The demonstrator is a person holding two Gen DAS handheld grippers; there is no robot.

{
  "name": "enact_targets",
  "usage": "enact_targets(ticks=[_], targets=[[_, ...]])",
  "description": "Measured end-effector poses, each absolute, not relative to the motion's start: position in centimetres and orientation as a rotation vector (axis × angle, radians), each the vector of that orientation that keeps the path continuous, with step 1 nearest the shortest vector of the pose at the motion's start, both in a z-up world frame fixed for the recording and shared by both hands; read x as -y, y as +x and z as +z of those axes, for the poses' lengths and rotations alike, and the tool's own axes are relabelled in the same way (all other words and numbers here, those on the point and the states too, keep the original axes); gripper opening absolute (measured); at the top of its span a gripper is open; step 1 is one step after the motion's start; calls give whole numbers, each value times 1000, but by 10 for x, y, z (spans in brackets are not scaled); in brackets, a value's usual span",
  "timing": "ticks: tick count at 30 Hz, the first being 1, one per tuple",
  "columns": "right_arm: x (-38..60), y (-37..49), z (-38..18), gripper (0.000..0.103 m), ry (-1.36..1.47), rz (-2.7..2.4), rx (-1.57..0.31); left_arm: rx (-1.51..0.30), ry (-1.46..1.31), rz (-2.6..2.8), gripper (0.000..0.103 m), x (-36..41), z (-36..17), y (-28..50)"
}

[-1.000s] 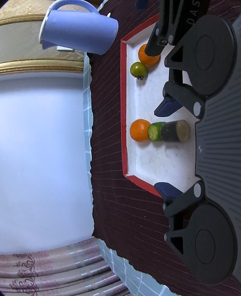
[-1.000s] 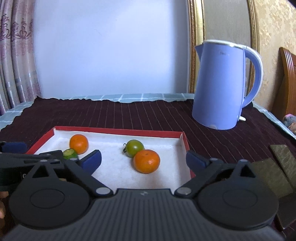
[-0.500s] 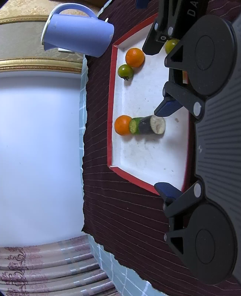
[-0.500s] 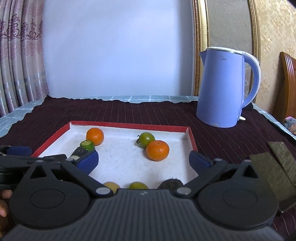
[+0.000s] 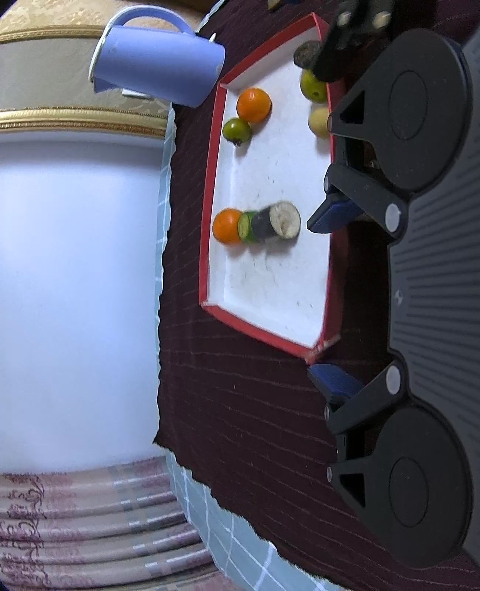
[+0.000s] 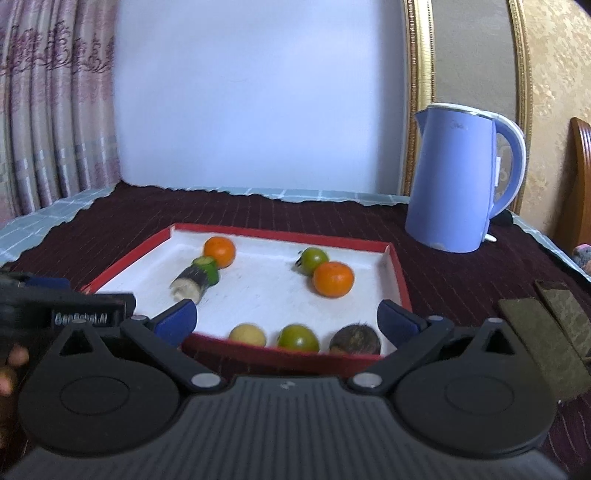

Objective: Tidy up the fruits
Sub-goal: 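Withdraw both grippers from the tray toward the items on the cloth, then grasp the pale yellow fruit with the right gripper while the left grasps the dark cylinder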

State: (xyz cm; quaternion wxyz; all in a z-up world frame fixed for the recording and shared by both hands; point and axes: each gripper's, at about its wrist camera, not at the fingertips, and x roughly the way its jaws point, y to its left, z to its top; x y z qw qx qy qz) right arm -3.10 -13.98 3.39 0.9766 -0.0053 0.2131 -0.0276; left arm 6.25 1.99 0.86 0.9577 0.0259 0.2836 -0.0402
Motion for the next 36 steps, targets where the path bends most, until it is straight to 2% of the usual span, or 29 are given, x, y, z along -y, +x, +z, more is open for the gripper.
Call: enact_targets(ticks=[3, 5, 10, 15, 16, 20, 24, 25, 36], targets=[[134, -39, 27, 100, -25, -20, -458, -570, 43, -67, 78, -29, 5, 60], [129, -42, 20, 92, -37, 6, -485, -573, 38, -58, 78, -33, 2, 59], [112, -45, 7, 84, -87, 84, -545, -561, 56, -25, 78, -40, -7, 56], [95, -42, 2, 80, -143, 152, -573, -545, 101, 28, 78, -43, -18, 55], [91, -39, 2, 76, -150, 167, -583, -552, 102, 30, 78, -44, -20, 55], [86, -21, -5, 50, -150, 209, -642, -577, 91, 26, 78, -47, -24, 59], [86, -12, -9, 36, -121, 236, -659, -589, 75, 20, 78, -50, -26, 60], [85, -12, -9, 28, -125, 242, -657, -592, 76, 18, 78, -49, -26, 61], [116, -38, -2, 28, -149, 44, -579, -561, 57, -137, 78, -31, -10, 41]])
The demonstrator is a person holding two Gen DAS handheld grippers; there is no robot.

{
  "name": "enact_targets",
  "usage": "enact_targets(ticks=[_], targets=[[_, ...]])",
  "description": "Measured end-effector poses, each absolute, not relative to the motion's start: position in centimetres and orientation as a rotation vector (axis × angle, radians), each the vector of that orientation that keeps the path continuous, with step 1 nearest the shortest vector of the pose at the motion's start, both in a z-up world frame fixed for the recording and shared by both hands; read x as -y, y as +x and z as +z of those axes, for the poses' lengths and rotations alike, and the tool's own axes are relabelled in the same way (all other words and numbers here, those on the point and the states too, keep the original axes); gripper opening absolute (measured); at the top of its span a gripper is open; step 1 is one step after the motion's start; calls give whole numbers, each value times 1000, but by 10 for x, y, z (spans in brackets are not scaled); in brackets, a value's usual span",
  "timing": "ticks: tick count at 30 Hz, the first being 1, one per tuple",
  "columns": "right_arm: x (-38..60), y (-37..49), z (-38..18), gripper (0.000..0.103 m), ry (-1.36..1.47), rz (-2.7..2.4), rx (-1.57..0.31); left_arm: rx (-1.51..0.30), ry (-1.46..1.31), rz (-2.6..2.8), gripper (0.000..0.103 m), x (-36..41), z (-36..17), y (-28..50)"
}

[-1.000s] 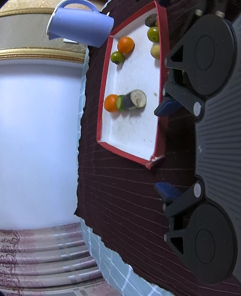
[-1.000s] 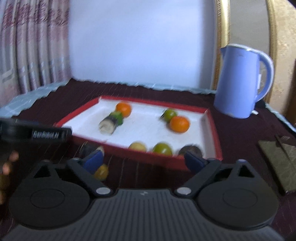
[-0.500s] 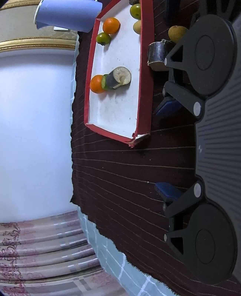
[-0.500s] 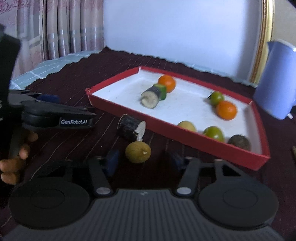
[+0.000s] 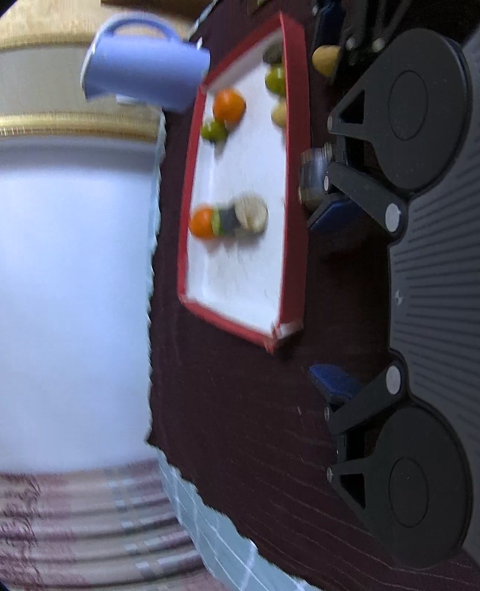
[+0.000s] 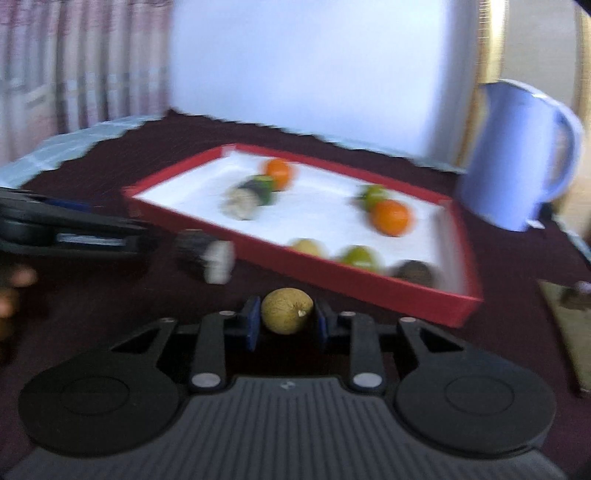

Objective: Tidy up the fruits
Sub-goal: 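Grasp the pale yellow fruit with the right gripper while the left grasps the dark cylinder, then lift the yellow fruit and dark cylinder and carry them over the tray with both grippers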

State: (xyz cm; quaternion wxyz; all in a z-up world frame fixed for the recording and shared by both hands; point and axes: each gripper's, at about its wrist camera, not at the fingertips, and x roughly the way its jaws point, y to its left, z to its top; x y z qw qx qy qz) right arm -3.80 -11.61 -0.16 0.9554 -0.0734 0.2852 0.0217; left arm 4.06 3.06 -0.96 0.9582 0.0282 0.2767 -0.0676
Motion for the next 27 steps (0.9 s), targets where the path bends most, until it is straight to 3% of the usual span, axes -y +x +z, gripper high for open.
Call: enact_targets(ticks=[8, 21, 27], targets=[[152, -44, -4, 29, -79, -26, -576, -558, 138, -193, 78, 18, -16, 36], [153, -44, -12, 29, -58, -20, -584, -671, 99, -200, 78, 32, -30, 66], [153, -43, -13, 29, -64, -23, -584, -667, 88, -218, 49, 32, -28, 64]])
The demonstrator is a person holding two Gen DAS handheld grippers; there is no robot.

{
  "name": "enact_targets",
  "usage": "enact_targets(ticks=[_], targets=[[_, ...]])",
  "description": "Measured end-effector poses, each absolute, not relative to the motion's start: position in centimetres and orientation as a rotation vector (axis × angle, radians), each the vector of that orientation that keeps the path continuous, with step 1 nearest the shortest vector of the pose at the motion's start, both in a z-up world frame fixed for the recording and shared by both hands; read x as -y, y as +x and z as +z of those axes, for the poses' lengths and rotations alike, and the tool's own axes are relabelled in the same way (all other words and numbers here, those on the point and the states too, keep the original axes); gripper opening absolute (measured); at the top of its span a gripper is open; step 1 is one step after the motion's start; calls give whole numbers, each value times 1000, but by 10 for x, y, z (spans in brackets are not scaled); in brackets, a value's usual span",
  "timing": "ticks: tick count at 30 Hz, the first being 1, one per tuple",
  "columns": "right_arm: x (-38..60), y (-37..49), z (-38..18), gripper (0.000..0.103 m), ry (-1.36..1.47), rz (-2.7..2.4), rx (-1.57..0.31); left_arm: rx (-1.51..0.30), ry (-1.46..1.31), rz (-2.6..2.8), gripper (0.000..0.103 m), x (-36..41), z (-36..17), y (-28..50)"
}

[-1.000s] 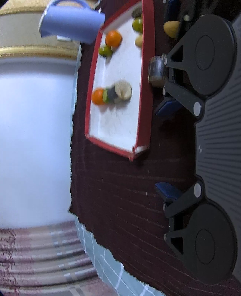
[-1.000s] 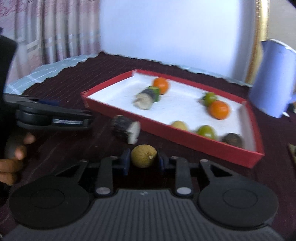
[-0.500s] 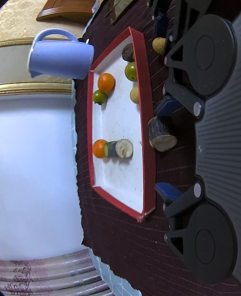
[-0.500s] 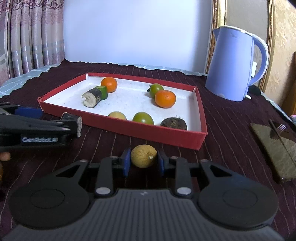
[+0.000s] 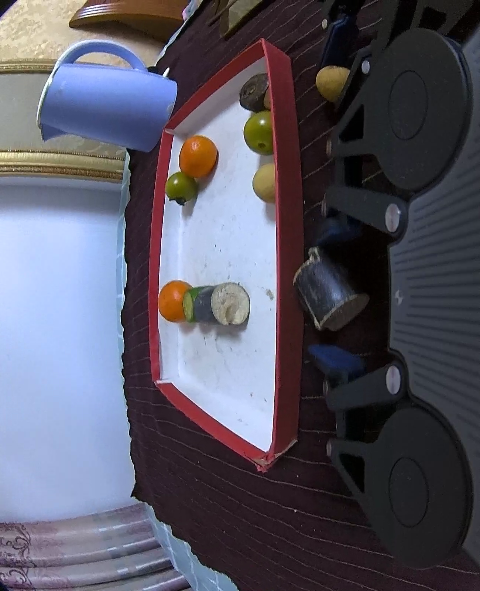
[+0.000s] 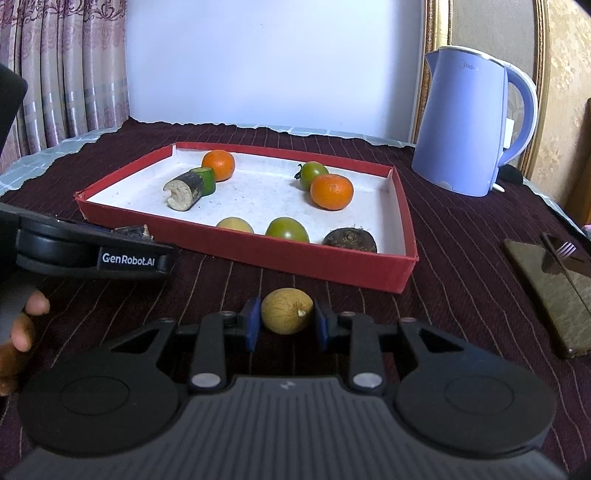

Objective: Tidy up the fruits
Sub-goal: 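Lift the yellow fruit and dark cylinder and carry them over the tray with both grippers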

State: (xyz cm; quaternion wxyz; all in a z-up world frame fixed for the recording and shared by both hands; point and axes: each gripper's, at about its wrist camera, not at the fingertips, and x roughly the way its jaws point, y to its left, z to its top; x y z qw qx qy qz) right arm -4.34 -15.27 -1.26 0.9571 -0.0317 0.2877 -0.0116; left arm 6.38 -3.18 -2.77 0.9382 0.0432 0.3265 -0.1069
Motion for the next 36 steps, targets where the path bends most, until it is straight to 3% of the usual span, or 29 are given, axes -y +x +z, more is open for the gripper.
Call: enact_targets(ticks=[1, 36], targets=[[152, -44, -13, 29, -68, -26, -583, -666, 88, -223, 45, 33, -27, 63], [140, -44, 23, 29, -72, -54, -483, -580, 149, -147, 45, 22, 7, 55]])
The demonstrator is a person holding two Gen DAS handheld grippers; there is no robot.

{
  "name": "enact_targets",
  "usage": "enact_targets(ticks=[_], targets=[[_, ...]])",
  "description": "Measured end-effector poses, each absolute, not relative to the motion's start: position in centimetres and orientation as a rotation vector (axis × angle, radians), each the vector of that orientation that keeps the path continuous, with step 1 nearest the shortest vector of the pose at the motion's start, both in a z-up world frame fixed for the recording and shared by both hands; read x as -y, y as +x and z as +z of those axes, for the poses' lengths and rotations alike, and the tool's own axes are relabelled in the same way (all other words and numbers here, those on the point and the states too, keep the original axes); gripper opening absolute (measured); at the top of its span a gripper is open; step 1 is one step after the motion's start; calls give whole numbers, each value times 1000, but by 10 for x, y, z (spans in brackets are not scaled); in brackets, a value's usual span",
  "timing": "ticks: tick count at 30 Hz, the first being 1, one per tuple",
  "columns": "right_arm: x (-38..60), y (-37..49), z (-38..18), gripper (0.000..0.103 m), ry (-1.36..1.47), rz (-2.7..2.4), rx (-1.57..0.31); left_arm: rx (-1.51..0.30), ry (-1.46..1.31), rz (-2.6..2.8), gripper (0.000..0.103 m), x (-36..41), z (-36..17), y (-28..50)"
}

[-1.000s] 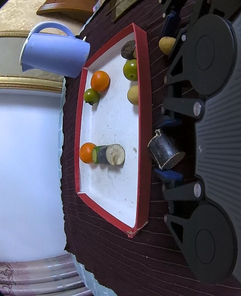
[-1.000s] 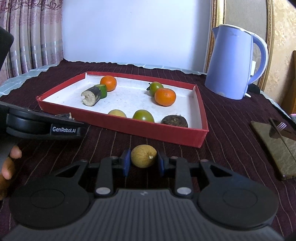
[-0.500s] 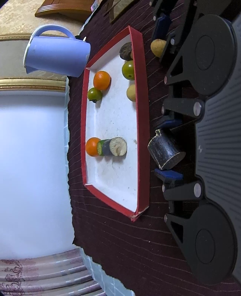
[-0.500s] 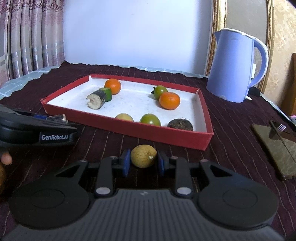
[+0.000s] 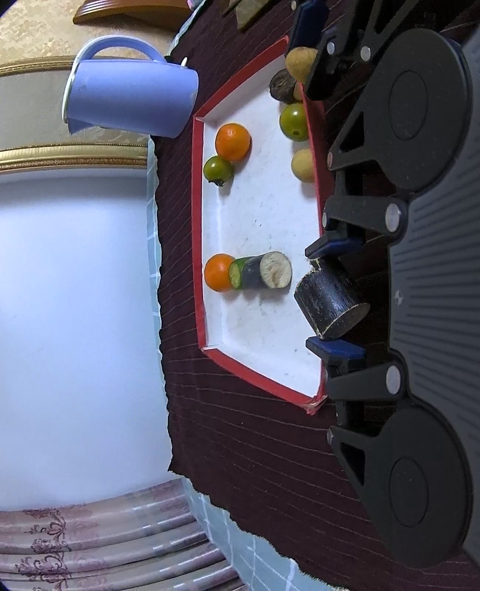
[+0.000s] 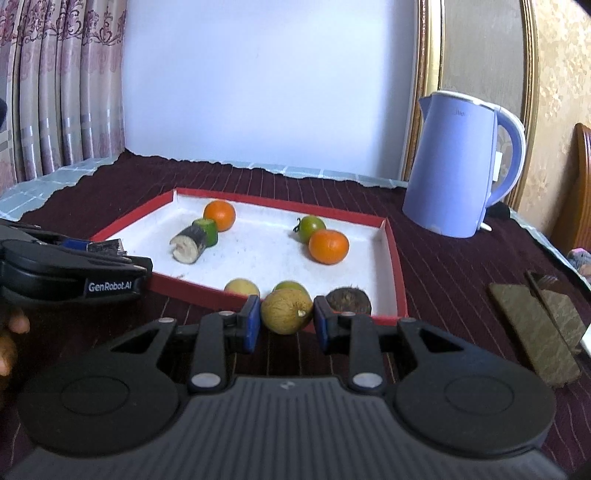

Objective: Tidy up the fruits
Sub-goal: 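Lift the yellow fruit and dark cylinder and carry them over the tray with both grippers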

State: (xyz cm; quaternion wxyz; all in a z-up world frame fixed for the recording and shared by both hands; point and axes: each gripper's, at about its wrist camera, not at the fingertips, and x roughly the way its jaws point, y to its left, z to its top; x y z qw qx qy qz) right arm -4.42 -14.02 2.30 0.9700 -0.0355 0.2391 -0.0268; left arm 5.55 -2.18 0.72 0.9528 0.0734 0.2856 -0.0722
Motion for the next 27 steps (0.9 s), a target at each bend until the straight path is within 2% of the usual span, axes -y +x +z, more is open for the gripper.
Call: enact_targets(ticks=[27], targets=[[141, -18, 43, 29, -89, -58, -452, -596, 183, -112, 44, 32, 13, 86]])
